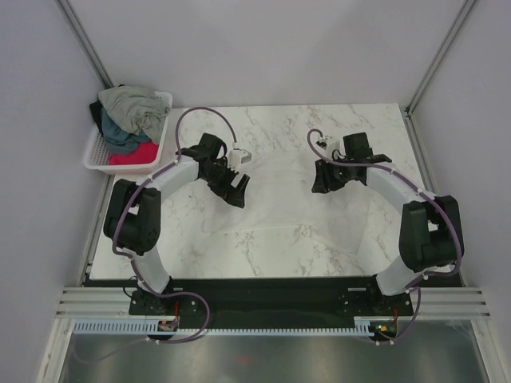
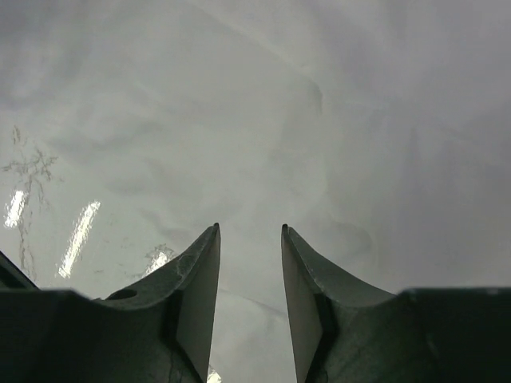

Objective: Fold and stack the t-shirts
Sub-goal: Fold the tshirt

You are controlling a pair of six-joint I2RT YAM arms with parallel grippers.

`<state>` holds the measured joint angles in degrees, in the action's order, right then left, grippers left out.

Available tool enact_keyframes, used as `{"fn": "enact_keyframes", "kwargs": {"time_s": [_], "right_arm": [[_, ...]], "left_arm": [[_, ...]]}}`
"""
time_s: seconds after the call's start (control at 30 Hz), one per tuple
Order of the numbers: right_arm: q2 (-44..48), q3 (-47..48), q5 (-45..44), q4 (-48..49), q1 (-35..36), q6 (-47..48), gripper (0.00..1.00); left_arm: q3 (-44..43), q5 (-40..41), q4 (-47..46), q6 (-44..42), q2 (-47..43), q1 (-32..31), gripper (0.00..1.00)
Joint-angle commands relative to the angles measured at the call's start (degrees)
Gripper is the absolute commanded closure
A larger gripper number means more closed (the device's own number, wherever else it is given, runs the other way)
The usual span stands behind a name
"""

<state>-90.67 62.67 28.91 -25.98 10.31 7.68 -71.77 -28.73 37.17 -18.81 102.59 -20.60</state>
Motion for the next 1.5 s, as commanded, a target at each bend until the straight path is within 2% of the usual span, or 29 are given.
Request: {"fn": "enact_keyframes", "kwargs": {"time_s": [0.0,0.2,0.43,0.77,0.87,0.97,1.1,1.17,1.47], "right_arm": [[-2.31,-0.01,2.74,-1.88,0.06,3.03,0.57],[-6.96,2.63,-2.08,-1.01,0.15,4.88,0.58],[-11.63,5.7,-8.33,-0.22,0.86,5.94,0.54],[-16.55,9.22,-10.36,-0.04,1.21,6.29,0.53],[-16.82,9.4,-10.98,0.23,1.21,6.55,0.58],[-16.99,9.48,-11.85,0.58,1.3,6.73,0.7],[-15.24,9.57,-10.63,0.4,1.3,6.82,0.94],[-14.19,10.1,-9.23,-0.56,1.3,6.64,1.0],[-10.66,12.47,8.7,-5.75,1.21,2.61,1.0]], "left_arm": [[0.75,-1.5,-0.78,2.28,-1.51,0.03,0.0],[1.19,-1.59,-1.22,3.34,-1.51,0.03,0.0],[1.72,-0.36,-1.66,3.52,-0.9,0.03,0.0],[2.33,0.34,-1.75,3.6,-0.72,-0.05,0.0],[2.07,0.34,-1.75,3.95,-0.54,0.03,0.0],[1.89,0.43,-1.75,4.13,-0.28,0.03,0.0],[1.72,0.43,-1.75,4.13,-0.28,-0.05,0.0],[1.63,0.43,-1.75,4.13,-0.28,-0.05,0.0],[1.1,0.34,-1.92,4.39,0.25,-0.4,0.0]]}}
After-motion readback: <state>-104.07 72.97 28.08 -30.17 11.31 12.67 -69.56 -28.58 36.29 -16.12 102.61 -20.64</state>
